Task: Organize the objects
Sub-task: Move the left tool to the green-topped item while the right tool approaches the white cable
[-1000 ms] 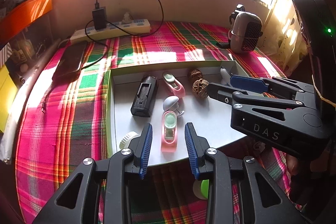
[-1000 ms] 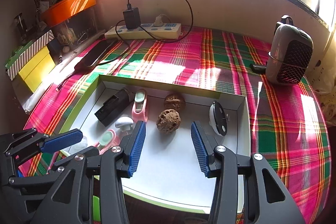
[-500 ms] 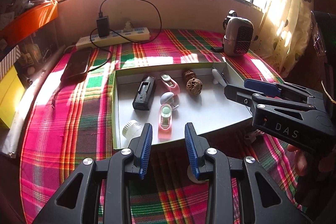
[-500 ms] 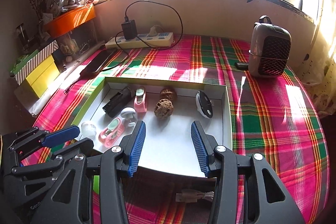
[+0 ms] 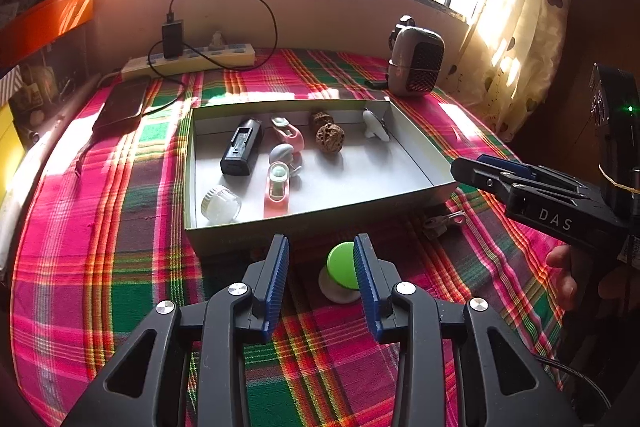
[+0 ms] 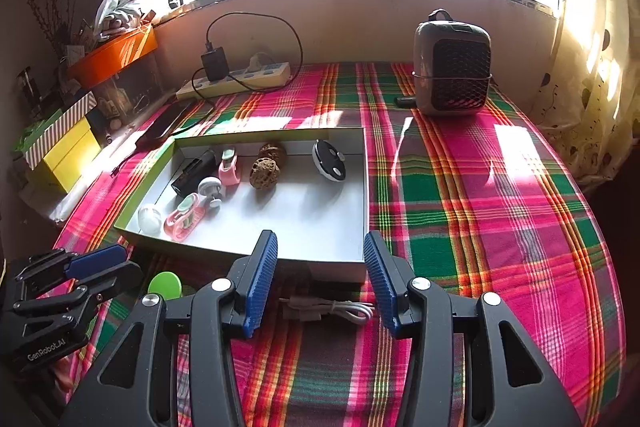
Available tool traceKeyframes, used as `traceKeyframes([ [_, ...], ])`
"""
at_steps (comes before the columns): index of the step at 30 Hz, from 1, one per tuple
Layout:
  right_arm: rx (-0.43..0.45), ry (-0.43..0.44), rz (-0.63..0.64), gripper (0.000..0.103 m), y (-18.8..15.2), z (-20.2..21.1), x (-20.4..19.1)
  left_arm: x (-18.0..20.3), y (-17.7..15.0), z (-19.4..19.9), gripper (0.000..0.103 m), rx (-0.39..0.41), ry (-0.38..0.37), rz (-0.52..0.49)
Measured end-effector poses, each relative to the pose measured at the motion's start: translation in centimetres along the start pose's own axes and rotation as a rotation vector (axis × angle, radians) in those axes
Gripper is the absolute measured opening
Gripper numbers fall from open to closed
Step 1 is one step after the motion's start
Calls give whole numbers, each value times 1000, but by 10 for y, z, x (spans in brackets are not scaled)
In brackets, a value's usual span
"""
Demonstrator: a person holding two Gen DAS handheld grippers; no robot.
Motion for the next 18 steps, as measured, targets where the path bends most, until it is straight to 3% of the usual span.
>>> traceKeyframes([
  [5, -10, -17, -25, 55, -9, 2, 11, 1, -1, -3, 35, -10, -5, 7],
  [18, -69, -21, -43, 55, -32, -7, 25, 15, -8, -19, 35, -66, -29, -19],
])
Point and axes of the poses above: each gripper's, at about its wrist camera, not at the fingertips, and z roughly against the way its jaws point, x to its right, y to its top, the point moved 1 cm from there along -z, roughly the way its jaws point, and after that the axes turned 6 degrees about -x, right-handed, at the moved point
